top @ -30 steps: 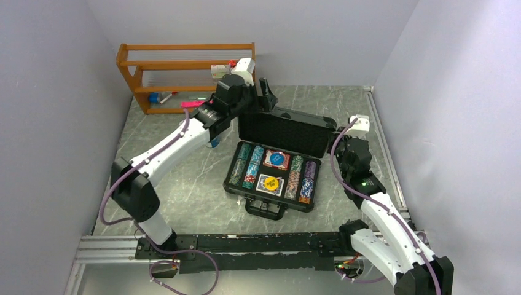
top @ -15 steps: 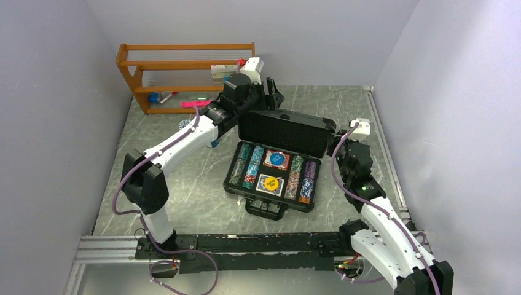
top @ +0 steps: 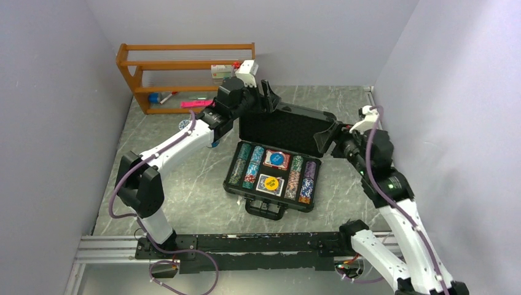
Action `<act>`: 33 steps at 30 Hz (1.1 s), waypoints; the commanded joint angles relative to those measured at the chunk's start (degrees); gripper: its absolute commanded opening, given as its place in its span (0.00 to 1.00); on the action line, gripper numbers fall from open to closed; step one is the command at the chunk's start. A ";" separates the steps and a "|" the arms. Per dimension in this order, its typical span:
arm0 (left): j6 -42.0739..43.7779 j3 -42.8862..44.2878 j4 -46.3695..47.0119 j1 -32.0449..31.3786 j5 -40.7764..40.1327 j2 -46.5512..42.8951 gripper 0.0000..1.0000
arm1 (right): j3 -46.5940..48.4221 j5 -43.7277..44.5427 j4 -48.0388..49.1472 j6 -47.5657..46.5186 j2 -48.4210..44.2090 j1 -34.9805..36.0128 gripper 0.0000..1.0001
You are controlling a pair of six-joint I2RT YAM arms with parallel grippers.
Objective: Pack up texas hold em set
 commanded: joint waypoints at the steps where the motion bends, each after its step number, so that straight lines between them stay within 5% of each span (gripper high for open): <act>1: -1.54 -5.06 -9.91 0.03 2.03 1.96 0.76 | 7.73 -13.77 -7.95 -6.31 -4.86 0.18 0.75; 8: -3.48 -11.83 -8.62 0.38 0.41 3.54 0.74 | 7.22 -6.35 0.59 -3.77 -4.85 0.18 0.77; 11: -1.56 -8.18 -15.25 0.39 -1.88 4.87 0.72 | 10.39 -3.49 3.29 -2.44 2.66 0.25 0.77; 19: -2.14 -15.34 -13.08 0.52 -6.56 -4.59 0.74 | 10.64 9.28 9.07 3.03 20.83 0.21 0.74; 26: -1.94 -18.34 -14.31 0.92 -11.51 -9.87 0.75 | 18.11 9.02 15.34 2.09 34.10 0.16 0.70; 33: -1.24 -20.90 -14.68 1.41 -14.06 -15.09 0.76 | 27.13 5.11 17.09 -16.58 44.60 0.21 0.70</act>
